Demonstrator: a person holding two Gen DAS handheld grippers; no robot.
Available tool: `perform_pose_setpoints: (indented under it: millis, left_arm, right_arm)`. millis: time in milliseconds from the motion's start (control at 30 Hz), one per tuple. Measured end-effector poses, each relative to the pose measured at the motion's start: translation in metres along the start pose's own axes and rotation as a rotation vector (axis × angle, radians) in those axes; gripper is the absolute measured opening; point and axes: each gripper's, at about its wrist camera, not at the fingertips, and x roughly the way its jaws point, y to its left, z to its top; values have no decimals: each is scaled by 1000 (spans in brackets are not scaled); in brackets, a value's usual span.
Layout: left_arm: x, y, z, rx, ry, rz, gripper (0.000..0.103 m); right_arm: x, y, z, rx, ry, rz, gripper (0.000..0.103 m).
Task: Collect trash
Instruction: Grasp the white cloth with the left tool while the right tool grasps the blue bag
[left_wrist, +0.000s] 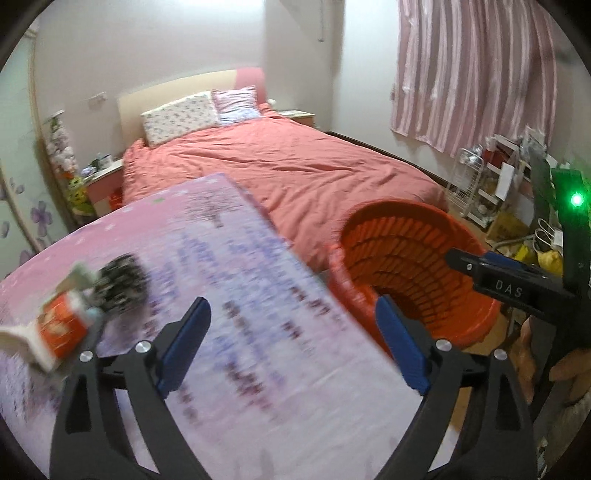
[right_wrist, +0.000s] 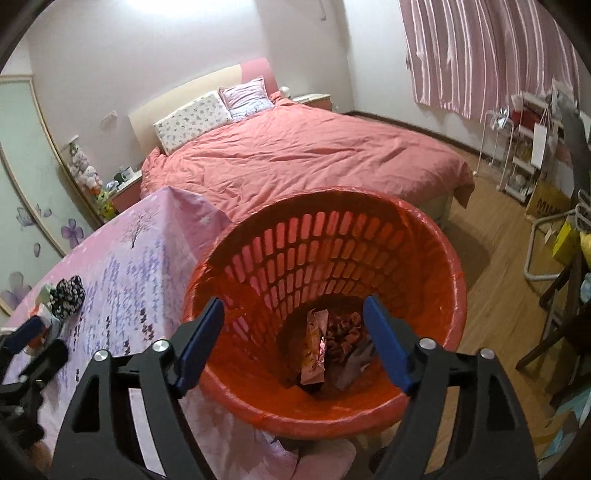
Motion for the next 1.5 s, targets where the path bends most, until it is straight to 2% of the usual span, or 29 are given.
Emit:
perform_pose_setpoints:
  millis: [133,233,300,467,667,733,900,1000,1100,1133,1167,1267,1333,1500]
  left_arm:
    - [-28,37,-19,-57,-11,34,91]
    - [-47,70,-35,-97,-22,98,92]
    - [-58,92,-45,-124,-25,144,92]
    - [-77,158,-74,-227,-10,269,92]
    - [-101,233,-107,-371,12,369,92]
    - [-108,249,-118,-391,16,400,92]
    - [-120,273,-135,-435,21,414,92]
    - [-122,284,-142,-457,28,410,92]
    - [-120,290,-145,-466,29,406,92]
    - [-119,291,-145,-466,29,405,92]
    - [-118,291,-145,-466,31,405,92]
    - [-115,290,-146,-475,35,394,92]
    - [-113,290,-145,-487,32,379,92]
    - [-108,291,-134,-513,13,352,92]
  right_arm:
    - [-5,30,-6,-47,-17,17,83]
    - [-6,58,-15,-101,-3,62,83]
    - [-7,81,-22,-135,18,108,83]
    - [-5,150,-40,-222,91,261,72]
    - [-5,242,-63,-356,111,388,70]
    - [-4,265,-68,-385,113,412,70]
    - [13,313,-81,-478,162,418,70]
    - [28,326,-92,-553,211,382,70]
    - [35,326,-99,-575,247,377,70]
    - [33,324,-100,-578,236,377,64]
    - [29,322,-101,-585,232,382,52]
    - [20,314,-103,-594,240,383,30]
    - [15,307,-104,-592,242,384,26]
    - [11,277,-104,-550,246,321,18]
